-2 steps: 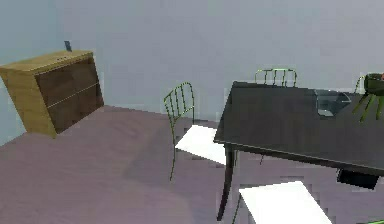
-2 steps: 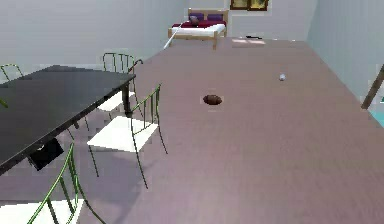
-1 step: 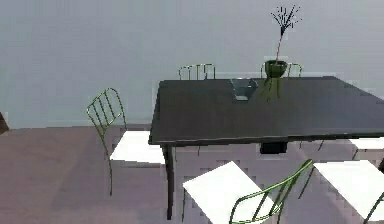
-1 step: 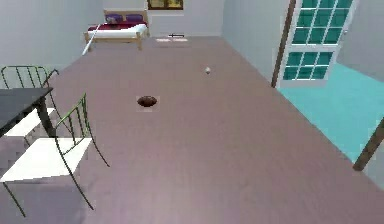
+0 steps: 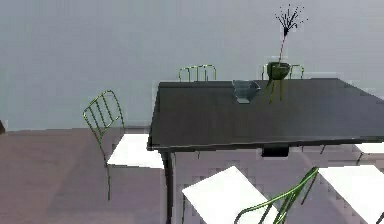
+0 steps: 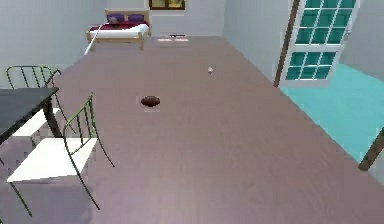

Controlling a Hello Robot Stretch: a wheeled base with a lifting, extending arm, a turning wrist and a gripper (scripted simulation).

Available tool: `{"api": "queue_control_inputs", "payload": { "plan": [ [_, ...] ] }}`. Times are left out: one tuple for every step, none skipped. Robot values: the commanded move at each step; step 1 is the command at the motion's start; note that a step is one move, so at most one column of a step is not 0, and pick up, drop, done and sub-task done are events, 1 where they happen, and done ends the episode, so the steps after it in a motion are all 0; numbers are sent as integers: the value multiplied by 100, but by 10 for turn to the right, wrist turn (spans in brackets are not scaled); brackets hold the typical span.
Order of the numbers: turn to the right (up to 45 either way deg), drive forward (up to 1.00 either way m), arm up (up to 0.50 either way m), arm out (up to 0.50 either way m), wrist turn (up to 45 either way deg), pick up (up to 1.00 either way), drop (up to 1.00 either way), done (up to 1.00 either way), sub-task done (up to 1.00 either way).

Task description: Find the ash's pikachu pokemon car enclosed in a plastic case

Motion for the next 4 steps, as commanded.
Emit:
{"api": "queue_control_inputs", "payload": {
  "plan": [
    [-450,0,0,0,0,0,0,0,0],
    [-60,0,0,0,0,0,0,0,0],
    [0,100,0,0,0,0,0,0,0],
    [-60,0,0,0,0,0,0,0,0]
  ]
}}
